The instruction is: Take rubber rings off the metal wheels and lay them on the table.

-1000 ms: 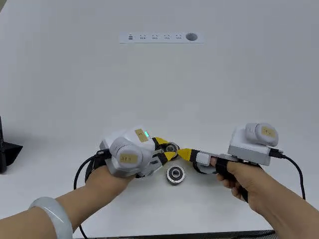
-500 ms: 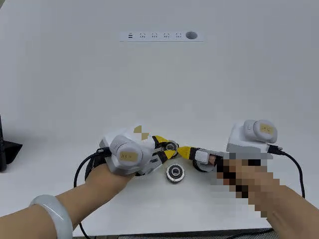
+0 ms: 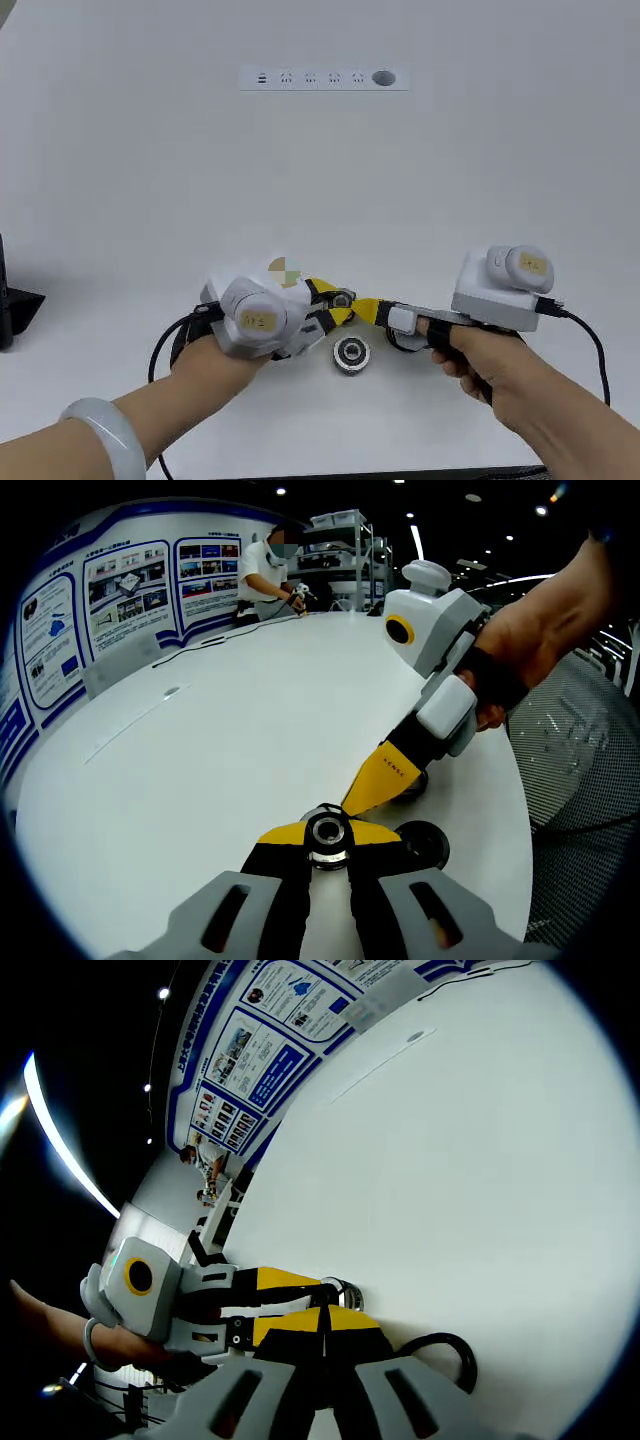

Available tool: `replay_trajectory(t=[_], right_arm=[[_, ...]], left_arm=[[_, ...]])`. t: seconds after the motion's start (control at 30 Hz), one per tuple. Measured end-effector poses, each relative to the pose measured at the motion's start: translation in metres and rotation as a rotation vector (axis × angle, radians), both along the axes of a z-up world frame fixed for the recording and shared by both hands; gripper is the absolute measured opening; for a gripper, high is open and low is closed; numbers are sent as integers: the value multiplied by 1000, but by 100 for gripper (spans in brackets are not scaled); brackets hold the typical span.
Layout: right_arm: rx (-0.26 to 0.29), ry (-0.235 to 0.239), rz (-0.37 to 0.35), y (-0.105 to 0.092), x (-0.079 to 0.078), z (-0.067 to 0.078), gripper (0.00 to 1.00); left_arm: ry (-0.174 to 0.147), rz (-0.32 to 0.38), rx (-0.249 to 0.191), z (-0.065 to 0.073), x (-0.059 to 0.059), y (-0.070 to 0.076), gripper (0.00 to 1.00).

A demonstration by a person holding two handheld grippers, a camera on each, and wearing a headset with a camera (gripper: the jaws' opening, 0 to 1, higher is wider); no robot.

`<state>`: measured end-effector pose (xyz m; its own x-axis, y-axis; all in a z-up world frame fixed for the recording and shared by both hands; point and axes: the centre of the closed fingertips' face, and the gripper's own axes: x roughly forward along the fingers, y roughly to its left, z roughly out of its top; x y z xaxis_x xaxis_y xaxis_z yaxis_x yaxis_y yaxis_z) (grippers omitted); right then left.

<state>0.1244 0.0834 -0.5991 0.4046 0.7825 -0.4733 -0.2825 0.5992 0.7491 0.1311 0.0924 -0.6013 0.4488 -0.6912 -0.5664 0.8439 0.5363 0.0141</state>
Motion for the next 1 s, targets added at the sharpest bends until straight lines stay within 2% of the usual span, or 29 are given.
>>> replay_trajectory(t=[1.0], right_arm=[[18,-14,17,2,-3,7,1]], left_arm=[[-5,-7,0,0,0,0,13]])
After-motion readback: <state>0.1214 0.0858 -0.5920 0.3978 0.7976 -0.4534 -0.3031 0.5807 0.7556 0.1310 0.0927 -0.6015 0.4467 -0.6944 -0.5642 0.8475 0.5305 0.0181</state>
